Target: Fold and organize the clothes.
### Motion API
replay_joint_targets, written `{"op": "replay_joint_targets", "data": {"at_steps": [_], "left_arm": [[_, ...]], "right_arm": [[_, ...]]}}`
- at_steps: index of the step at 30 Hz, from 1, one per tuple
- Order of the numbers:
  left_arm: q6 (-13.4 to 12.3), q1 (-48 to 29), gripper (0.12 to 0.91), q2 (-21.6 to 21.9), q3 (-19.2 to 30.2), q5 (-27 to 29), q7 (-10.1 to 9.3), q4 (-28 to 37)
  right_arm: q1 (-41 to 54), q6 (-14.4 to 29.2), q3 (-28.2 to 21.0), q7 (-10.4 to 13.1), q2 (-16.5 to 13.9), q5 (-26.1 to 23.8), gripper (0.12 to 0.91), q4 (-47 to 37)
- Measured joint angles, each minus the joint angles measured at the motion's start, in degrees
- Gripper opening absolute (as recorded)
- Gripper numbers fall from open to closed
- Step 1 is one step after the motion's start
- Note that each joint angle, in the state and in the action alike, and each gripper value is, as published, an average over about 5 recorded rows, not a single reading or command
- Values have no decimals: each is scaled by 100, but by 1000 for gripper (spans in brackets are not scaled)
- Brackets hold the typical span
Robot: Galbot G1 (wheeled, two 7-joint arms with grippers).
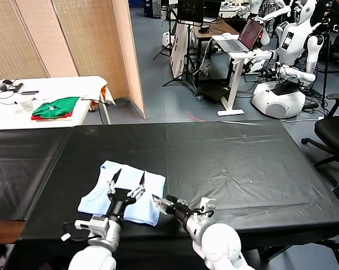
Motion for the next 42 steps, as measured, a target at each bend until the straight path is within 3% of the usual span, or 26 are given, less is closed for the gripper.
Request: {"op": "replay_joint_targets", "data": {"at_steps": [3,6,10,13,20,27,30,32,37,42], "left_arm": [[-20,42,907,-15,-20,25,-7,-8],[-45,80,907,-34,-32,64,-14,-21],[-84,108,907,-69,-39,104,-23,-28],[-115,123,907,-115,-40,136,-26,-21],[-192,194,907,-174,-85,187,-45,-12],[-228,205,907,-207,-126,184,-91,10],[-225,200,907,-228,-118,164,-108,14],[-224,206,907,-237,-114,135,-123,15],[-262,278,907,-203,-125,-72,-162,-25],[-517,378,907,-130,-183,-280,-143,-51]], "right_arm": [[10,-1,-31,-2,67,-4,675,-54],[8,-3,-34,-5,101,-12,528,-69],[-2,-16,10,9,69,-13,275,-48],[10,-49,62,29,-5,10,163,-26],[148,-296,329,7,-291,202,141,43],[436,-412,892,-138,-834,281,141,-48],[479,-412,1095,-207,-1066,213,158,-52],[462,-413,1190,-231,-1180,141,215,-21],[319,-413,1357,-224,-1307,-62,474,147],[59,-413,1556,-252,-1320,-255,782,400]]}}
